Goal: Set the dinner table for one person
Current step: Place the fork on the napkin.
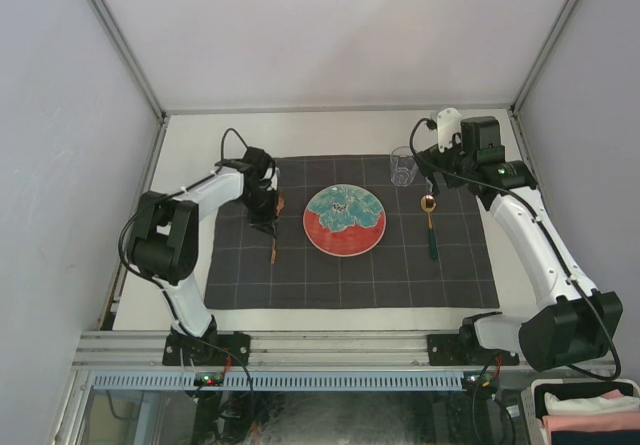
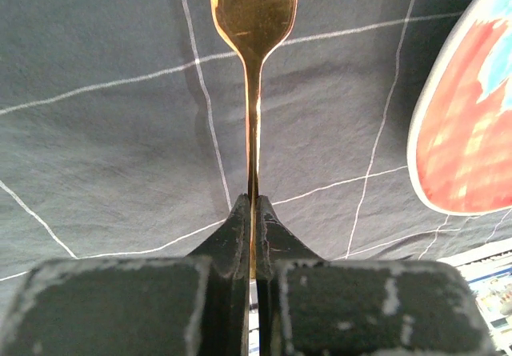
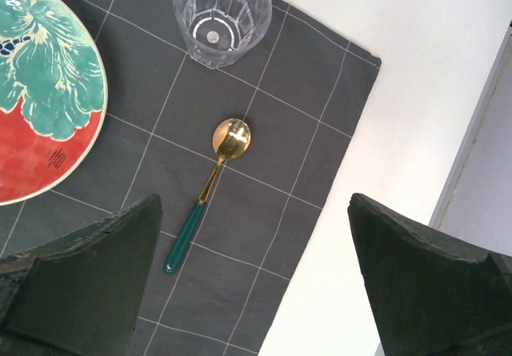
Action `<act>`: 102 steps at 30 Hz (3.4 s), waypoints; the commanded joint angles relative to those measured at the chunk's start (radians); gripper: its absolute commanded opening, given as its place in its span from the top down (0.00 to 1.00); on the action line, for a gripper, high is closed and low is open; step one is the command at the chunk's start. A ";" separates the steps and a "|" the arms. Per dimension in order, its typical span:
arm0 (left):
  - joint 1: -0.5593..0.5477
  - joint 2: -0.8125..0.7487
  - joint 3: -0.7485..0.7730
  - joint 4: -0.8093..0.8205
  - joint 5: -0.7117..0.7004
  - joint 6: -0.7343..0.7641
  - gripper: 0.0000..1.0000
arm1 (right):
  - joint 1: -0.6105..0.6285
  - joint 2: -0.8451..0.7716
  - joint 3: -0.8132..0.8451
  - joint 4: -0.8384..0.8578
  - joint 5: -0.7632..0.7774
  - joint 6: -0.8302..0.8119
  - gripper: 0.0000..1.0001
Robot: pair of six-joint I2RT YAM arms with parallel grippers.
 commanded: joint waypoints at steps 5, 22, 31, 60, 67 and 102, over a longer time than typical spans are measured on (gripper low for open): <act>0.021 0.029 0.068 0.000 -0.010 0.020 1.00 | -0.005 -0.043 0.000 0.016 -0.003 0.007 0.00; 0.050 0.022 0.028 0.019 -0.016 0.025 1.00 | 0.007 -0.028 0.000 0.030 -0.004 0.006 0.00; 0.053 0.042 0.029 0.021 -0.016 0.026 1.00 | 0.006 -0.034 0.000 0.021 0.000 0.005 0.00; 0.054 0.110 0.068 0.020 0.023 0.024 1.00 | -0.005 -0.038 0.000 0.006 0.005 -0.002 0.00; 0.053 0.110 0.069 0.020 0.031 0.026 1.00 | -0.005 -0.035 0.000 0.011 0.001 0.000 0.00; 0.063 0.066 0.074 -0.004 0.006 0.045 0.81 | -0.009 -0.069 -0.045 0.015 -0.014 0.007 0.00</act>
